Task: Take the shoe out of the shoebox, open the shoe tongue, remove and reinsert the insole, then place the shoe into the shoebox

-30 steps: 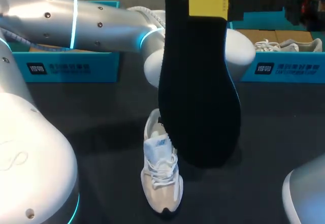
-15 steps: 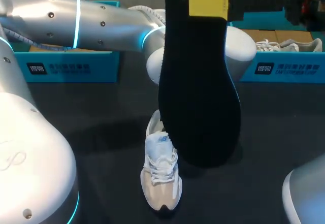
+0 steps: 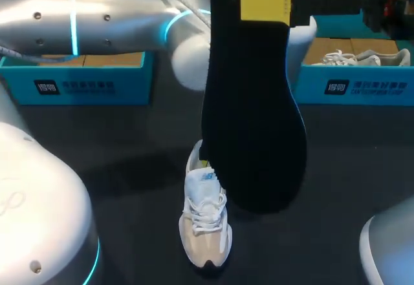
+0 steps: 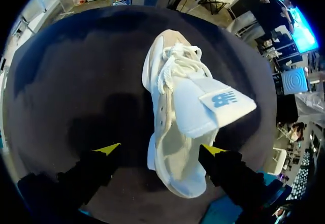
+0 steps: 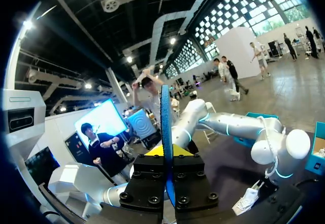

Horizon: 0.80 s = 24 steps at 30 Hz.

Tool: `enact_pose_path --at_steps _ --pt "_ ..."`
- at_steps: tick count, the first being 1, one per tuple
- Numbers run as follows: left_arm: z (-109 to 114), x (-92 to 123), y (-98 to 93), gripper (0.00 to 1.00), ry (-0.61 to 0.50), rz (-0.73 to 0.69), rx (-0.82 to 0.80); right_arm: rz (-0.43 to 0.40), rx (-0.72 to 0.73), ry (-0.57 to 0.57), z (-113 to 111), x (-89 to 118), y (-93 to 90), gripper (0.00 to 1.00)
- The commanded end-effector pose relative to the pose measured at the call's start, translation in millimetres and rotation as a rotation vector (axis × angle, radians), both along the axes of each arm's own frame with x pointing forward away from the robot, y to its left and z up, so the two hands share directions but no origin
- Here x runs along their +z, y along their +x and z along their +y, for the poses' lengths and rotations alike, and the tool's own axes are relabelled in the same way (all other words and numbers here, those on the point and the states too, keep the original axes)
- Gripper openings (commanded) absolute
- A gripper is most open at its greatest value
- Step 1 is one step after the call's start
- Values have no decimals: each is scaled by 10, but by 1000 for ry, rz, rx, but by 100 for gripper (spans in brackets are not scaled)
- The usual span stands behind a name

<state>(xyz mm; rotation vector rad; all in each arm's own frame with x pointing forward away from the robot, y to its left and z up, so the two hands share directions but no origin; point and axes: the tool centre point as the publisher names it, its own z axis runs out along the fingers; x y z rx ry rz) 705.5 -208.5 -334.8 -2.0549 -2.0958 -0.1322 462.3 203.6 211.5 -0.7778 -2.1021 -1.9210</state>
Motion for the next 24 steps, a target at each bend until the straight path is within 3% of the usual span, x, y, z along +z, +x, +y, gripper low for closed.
enact_pose_path --at_steps 1,14,24 --pt "178 262 101 100 -136 56 49 -1 -3 14 35 -74 -38 0" --pt "335 879 265 100 -467 269 268 -1 -3 14 35 -74 -38 0" --pt "456 1071 261 100 -663 290 355 -1 -3 14 35 -74 -38 0"
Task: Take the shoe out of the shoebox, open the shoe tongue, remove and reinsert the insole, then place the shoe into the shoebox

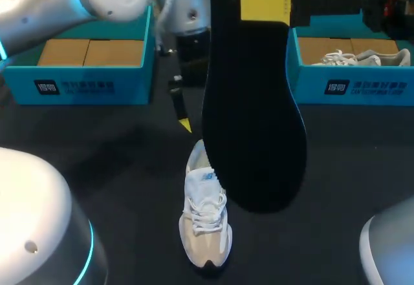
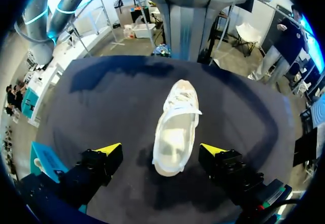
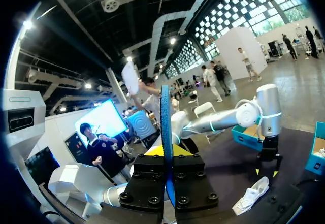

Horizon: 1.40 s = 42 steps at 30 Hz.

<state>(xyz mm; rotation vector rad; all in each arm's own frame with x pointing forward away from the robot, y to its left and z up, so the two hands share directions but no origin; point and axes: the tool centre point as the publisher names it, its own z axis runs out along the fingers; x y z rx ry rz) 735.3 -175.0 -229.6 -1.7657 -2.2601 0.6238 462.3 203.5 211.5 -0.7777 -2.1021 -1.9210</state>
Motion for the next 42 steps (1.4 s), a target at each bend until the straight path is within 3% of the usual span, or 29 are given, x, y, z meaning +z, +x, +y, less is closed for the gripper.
enact_pose_path --at_steps 1,4,11,27,33,42 --pt "122 22 -40 100 -286 -68 146 -1 -3 14 35 -74 -38 0" --pt "155 41 -72 100 -308 -83 149 -1 -3 14 35 -74 -38 0" --pt "212 149 -112 100 -477 -160 194 -1 -3 14 35 -74 -38 0" --pt "213 178 -111 100 -483 -191 214 -1 -3 14 35 -74 -38 0" --pt "328 206 -24 100 -732 -289 93 -1 -3 14 35 -74 -38 0" --pt "500 340 -63 100 -986 -448 -34 -1 -3 14 35 -74 -38 0"
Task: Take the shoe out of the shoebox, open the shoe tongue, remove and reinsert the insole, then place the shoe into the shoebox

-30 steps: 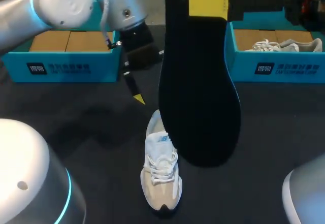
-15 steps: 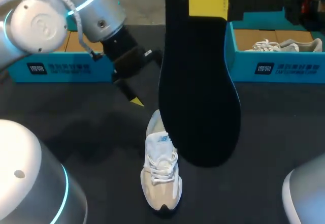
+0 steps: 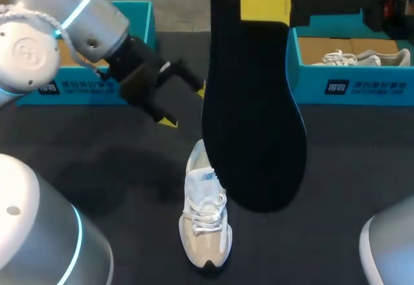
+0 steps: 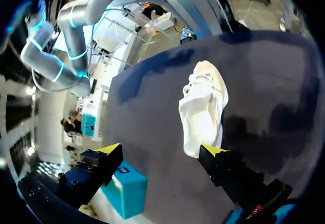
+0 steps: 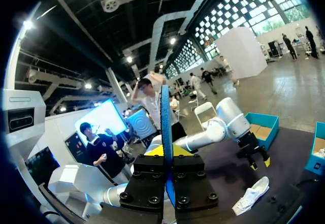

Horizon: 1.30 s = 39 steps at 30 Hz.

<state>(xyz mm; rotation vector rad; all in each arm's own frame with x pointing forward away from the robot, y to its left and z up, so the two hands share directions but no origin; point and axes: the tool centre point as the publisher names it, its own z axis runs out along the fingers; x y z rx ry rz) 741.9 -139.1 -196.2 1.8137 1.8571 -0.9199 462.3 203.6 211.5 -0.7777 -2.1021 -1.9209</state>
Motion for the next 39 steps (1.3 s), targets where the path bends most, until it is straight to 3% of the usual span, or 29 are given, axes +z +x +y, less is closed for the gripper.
enact_pose_path --at_steps 1,7,28,39 --pt "145 10 -129 100 -422 -146 -21 -1 -3 14 35 -74 -39 0" --pt "135 109 -83 100 -559 -226 -79 -1 -3 14 35 -74 -39 0" --pt "-97 484 107 100 -846 -215 -96 -1 -3 14 35 -74 -39 0" --pt "-292 573 163 100 -813 -154 8 -1 -3 14 35 -74 -39 0"
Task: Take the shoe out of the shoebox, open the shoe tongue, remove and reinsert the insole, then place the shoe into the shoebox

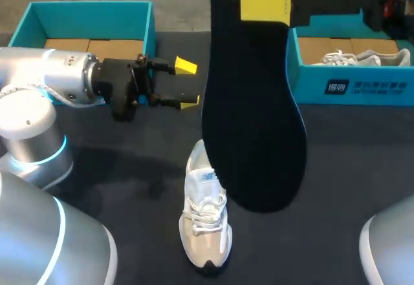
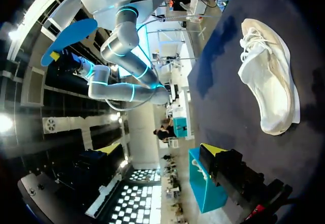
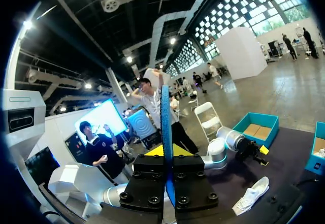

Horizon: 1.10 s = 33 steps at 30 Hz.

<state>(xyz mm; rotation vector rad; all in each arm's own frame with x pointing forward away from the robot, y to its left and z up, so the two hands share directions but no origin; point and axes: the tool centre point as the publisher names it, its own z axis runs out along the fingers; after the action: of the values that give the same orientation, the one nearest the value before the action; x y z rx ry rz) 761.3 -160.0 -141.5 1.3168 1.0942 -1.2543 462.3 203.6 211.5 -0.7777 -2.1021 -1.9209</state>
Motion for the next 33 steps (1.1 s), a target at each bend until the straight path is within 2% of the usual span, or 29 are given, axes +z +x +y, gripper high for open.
enact_pose_path --at_steps 1,20,22,23,26,28,29,33 --pt "-95 20 -31 100 27 30 29 -1 -3 14 35 -74 -39 0" --pt "-108 8 -51 100 41 20 28 -1 -3 14 35 -74 -39 0" --pt "-108 8 -51 100 41 20 28 15 -13 18 26 -90 19 0" --pt "-108 8 -51 100 41 20 28 82 12 39 13 -148 201 0" --pt "-108 8 -51 100 41 20 28 139 38 63 -1 -218 414 0" --pt "-108 8 -51 100 41 20 28 138 36 54 -3 -231 457 0" --pt "-108 8 -51 100 41 20 28 160 53 59 -18 -298 630 0" --pt "-108 8 -51 100 41 20 28 167 72 52 -48 -418 897 0"
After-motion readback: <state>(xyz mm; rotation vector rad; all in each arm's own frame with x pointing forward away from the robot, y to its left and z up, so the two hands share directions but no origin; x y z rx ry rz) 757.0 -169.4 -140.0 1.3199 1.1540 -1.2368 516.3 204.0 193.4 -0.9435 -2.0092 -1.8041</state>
